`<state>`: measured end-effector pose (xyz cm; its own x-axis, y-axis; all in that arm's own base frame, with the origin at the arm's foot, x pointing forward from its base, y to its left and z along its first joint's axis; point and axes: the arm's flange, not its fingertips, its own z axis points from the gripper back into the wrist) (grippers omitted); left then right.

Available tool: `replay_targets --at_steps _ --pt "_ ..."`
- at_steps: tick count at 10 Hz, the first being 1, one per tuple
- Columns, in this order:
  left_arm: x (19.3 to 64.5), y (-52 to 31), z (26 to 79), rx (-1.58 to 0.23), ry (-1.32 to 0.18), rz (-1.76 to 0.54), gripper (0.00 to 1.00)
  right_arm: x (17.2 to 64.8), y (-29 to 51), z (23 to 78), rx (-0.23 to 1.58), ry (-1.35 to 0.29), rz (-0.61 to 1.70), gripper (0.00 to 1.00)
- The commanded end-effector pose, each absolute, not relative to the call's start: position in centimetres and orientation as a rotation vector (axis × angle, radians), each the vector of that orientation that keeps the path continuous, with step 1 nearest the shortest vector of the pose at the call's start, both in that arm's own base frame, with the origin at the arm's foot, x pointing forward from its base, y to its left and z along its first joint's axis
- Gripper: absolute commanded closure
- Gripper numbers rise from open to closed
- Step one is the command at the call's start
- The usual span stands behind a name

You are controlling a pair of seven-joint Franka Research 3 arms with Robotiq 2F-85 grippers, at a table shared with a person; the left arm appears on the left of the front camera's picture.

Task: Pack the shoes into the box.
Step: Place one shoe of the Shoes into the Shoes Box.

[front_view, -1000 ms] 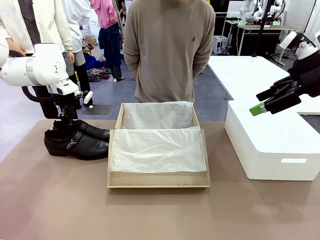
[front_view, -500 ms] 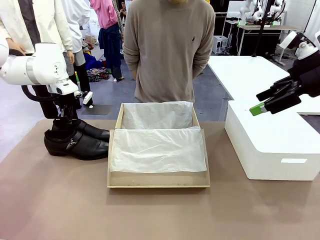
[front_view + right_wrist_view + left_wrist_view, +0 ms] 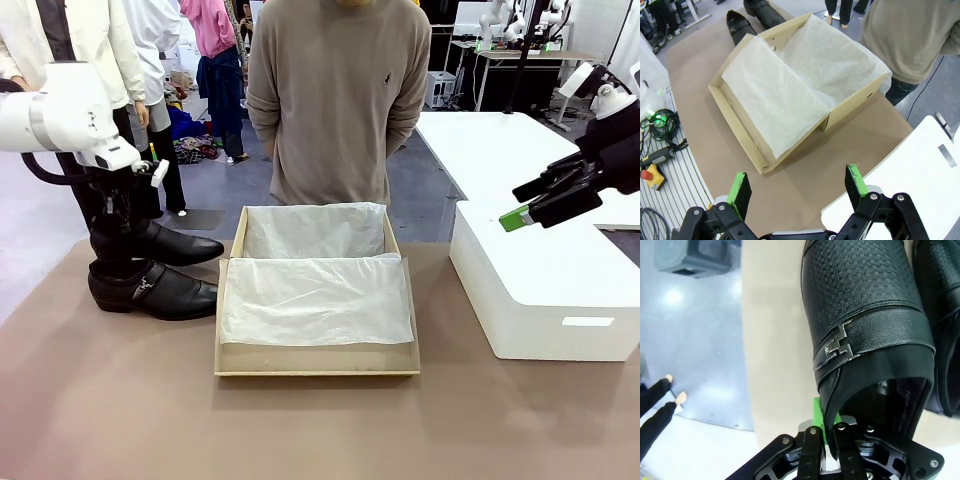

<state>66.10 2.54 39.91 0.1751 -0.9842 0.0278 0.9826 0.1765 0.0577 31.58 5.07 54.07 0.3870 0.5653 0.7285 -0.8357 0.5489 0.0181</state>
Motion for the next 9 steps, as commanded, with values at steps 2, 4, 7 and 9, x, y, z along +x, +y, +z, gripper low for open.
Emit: replay_targets --at_steps 2,4,7,9 --pt "66.1 2.7 43.3 0.078 -0.100 -1.366 1.00 31.8 5.2 54.1 0.432 -0.750 0.935 0.00" --pt "66.0 3.1 46.3 0.120 -0.116 -1.365 1.00 31.8 5.2 54.1 0.432 -0.750 0.935 0.00" --pt "65.4 2.7 50.3 0.140 -0.128 -1.381 1.00 31.8 5.2 54.1 0.432 -0.750 0.935 0.00" --pt "64.2 0.9 52.8 0.087 -0.104 -1.400 1.00 31.8 5.2 54.1 0.432 -0.750 0.935 0.00"
